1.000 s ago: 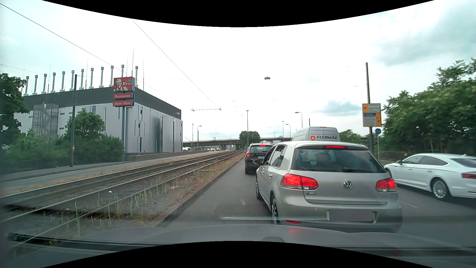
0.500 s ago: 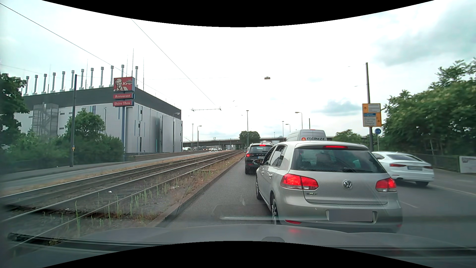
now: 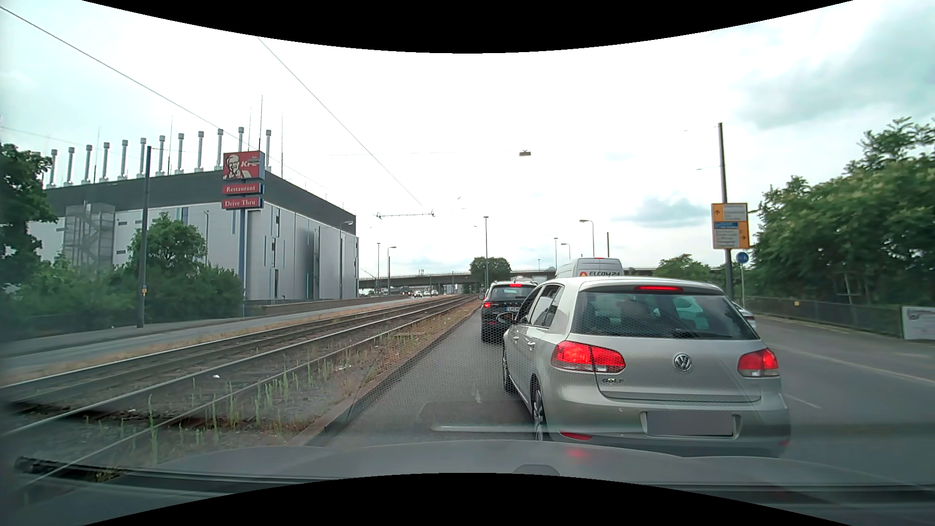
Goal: Follow the waypoints while adhering to traffic rules and regulations
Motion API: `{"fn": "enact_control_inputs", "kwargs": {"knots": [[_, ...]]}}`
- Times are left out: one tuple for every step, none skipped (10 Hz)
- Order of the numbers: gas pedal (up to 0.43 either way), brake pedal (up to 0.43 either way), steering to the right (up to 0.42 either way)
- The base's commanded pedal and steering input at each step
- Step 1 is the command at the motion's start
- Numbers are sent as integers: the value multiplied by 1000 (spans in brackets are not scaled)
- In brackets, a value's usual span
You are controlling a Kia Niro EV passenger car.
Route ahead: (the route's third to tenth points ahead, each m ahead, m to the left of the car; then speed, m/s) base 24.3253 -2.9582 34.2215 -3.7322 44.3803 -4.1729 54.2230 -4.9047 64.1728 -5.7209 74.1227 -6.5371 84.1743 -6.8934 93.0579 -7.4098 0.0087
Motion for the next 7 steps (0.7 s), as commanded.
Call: {"fn": "enact_control_inputs", "kwargs": {"knots": [[0,244,1],[0,250,1],[0,250,1],[0,244,1],[0,250,1],[0,250,1],[0,244,1]]}}
